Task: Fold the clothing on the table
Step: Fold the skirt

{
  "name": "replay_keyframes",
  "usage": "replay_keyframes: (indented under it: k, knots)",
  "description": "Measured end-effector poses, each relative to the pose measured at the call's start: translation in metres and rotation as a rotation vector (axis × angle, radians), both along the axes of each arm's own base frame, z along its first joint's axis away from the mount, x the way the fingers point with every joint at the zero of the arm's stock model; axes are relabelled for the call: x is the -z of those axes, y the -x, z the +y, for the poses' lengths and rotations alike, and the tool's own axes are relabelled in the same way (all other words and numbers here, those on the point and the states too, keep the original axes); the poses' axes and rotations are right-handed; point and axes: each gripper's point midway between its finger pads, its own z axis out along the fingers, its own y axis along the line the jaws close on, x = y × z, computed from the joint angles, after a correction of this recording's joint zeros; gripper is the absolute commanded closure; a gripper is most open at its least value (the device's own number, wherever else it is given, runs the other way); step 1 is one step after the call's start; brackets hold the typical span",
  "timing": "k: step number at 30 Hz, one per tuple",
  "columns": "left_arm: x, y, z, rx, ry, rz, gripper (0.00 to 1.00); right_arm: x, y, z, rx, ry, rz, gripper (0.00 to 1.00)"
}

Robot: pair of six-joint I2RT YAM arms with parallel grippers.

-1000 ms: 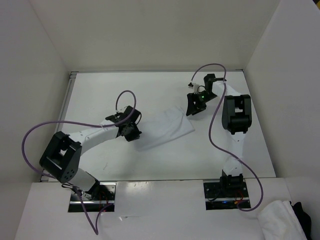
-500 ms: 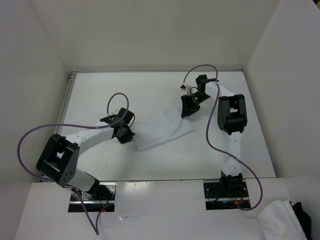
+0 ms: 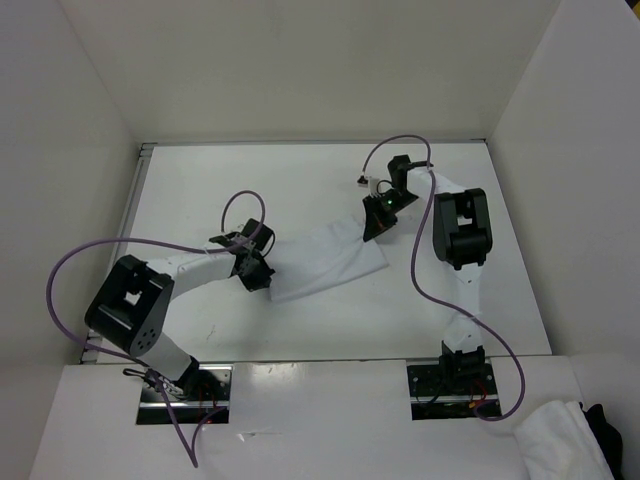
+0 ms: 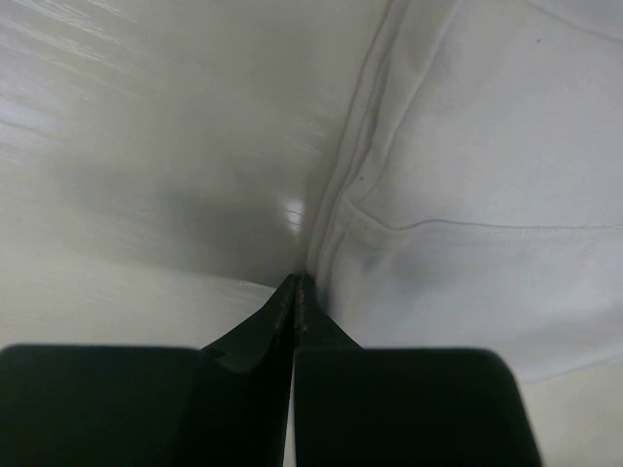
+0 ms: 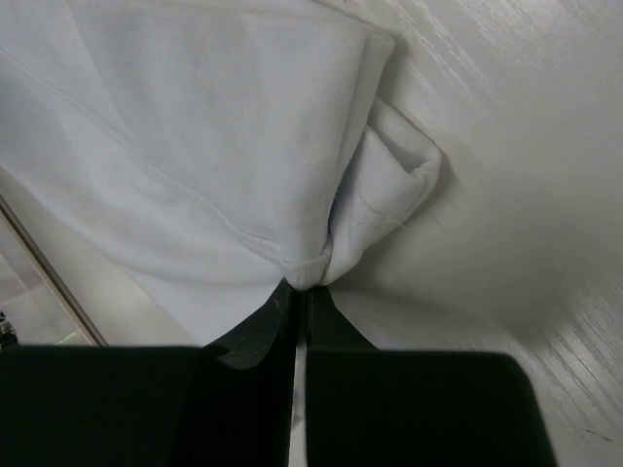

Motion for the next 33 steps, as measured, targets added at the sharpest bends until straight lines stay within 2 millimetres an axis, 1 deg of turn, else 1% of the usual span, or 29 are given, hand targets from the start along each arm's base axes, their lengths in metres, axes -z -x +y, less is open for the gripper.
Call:
replay_keyframes:
  k: [4, 7, 9, 12, 14, 17, 20, 24, 26, 28, 31, 33]
  knots:
    - [0.000, -0.003, -0.005, 0.001, 0.010, -0.011, 1.00, -0.003, 0.003, -0.003, -0.018, 0.013, -0.004, 1.00]
    - [0.000, -0.004, -0.006, 0.003, 0.011, -0.015, 1.00, -0.014, 0.005, -0.005, -0.026, 0.018, -0.024, 1.00]
    - [-0.001, -0.006, -0.007, 0.006, 0.015, -0.021, 1.00, -0.031, 0.005, -0.005, -0.031, 0.014, -0.054, 1.00]
    - [0.000, -0.009, -0.011, 0.014, 0.026, -0.028, 1.00, -0.068, 0.004, -0.003, -0.035, -0.011, -0.130, 1.00]
    - [0.000, -0.013, -0.018, 0.024, 0.041, -0.042, 1.00, -0.093, 0.006, 0.000, -0.040, -0.033, -0.172, 1.00]
    - [-0.001, -0.019, -0.029, 0.054, 0.056, -0.062, 1.00, -0.118, 0.005, 0.007, -0.054, -0.063, -0.205, 1.00]
    - [-0.002, -0.024, -0.044, 0.091, 0.080, -0.080, 1.00, -0.128, 0.007, 0.021, -0.072, -0.087, -0.209, 1.00]
    - [-0.002, -0.036, -0.069, 0.128, 0.113, -0.092, 1.00, -0.131, 0.021, 0.052, -0.077, -0.105, -0.160, 1.00]
    - [-0.003, -0.043, -0.082, 0.147, 0.127, -0.102, 1.00, -0.134, 0.025, 0.067, -0.067, -0.114, -0.148, 1.00]
    - [-0.004, -0.046, -0.094, 0.167, 0.139, -0.112, 1.00, -0.139, 0.027, 0.081, -0.058, -0.124, -0.146, 1.00]
    - [-0.004, -0.045, -0.102, 0.183, 0.151, -0.115, 1.00, -0.144, 0.030, 0.098, -0.047, -0.138, -0.149, 1.00]
    - [-0.004, -0.044, -0.103, 0.185, 0.153, -0.115, 1.00, -0.146, 0.033, 0.107, -0.035, -0.143, -0.154, 1.00]
